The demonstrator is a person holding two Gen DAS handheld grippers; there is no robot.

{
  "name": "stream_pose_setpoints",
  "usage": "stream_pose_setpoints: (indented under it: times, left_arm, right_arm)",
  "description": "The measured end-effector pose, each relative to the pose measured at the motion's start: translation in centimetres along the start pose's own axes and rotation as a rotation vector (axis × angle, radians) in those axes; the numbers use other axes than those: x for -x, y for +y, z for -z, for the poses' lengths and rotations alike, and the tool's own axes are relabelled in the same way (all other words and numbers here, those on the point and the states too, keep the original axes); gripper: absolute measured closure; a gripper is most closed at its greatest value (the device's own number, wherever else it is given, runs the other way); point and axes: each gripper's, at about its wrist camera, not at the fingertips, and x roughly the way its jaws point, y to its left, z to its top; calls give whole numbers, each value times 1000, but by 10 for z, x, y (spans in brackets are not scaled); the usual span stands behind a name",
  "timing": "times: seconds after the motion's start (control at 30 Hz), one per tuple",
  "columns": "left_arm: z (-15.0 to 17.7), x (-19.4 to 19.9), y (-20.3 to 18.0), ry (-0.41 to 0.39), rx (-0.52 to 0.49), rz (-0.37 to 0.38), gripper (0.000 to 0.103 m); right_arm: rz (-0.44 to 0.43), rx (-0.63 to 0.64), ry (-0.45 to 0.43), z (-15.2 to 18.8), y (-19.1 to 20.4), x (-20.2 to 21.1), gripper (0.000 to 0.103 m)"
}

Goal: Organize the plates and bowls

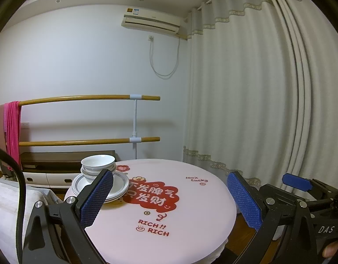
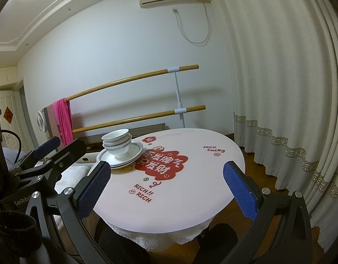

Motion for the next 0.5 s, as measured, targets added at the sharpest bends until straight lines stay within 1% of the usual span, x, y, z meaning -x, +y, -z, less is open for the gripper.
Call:
stream_pose_setpoints:
  times: [0.5]
  left_arm:
    - [1,-1,-1,1,-1,-4,1]
  right_arm:
    - [0,0,1,0,0,0,0]
